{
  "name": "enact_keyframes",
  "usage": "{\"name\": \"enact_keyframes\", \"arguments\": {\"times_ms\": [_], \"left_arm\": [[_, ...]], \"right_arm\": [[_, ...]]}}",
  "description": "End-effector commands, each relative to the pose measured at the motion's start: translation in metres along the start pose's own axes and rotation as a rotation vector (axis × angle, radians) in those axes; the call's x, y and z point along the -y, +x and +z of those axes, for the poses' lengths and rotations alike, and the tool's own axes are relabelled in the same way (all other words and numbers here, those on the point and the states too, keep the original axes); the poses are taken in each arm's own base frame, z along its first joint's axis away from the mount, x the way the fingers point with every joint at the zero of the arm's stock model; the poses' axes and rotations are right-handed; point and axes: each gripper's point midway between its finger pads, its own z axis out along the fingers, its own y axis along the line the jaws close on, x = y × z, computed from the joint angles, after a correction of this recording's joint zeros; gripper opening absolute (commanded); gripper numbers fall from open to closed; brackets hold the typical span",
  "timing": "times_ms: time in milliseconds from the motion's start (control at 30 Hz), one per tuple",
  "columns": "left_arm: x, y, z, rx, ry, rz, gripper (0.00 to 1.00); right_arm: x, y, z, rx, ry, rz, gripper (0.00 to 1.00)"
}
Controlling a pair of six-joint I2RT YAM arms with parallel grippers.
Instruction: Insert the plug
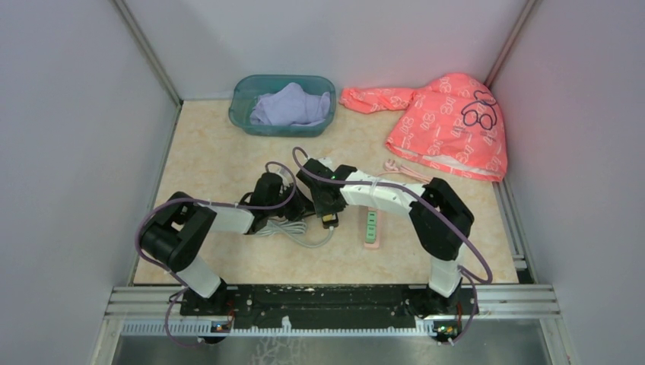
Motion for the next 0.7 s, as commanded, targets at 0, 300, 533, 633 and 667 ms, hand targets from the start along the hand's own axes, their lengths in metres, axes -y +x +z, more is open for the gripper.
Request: {"name": "enact_keyframes", "arguments": {"times_ms": [0, 300, 533, 633, 667], "left_arm": [[-0.008, 0.006, -0.001, -0.012, -0.014, -0.011, 0.27], [-0.011, -0.01, -0.022, 0.102, -0.066, 0.007, 0.32], [-0.016, -0.027, -0.049, 0.207, -0.14, 0.06, 0.4], [-0.014, -0.033, -0.059, 0.241, -0.158, 0.083, 0.44], [-0.013, -0.035, -0.063, 0.252, -0.161, 0.091, 0.46]], "right_arm": [[0.027, 0.037, 0.029, -0.117, 0.122, -0.049, 0.0], [0.043, 0.06, 0.041, -0.159, 0.167, -0.066, 0.0], [0.057, 0.072, 0.05, -0.19, 0.236, -0.088, 0.0], [0.067, 0.078, 0.053, -0.208, 0.286, -0.107, 0.0], [0.07, 0.081, 0.054, -0.219, 0.3, -0.112, 0.0]]}}
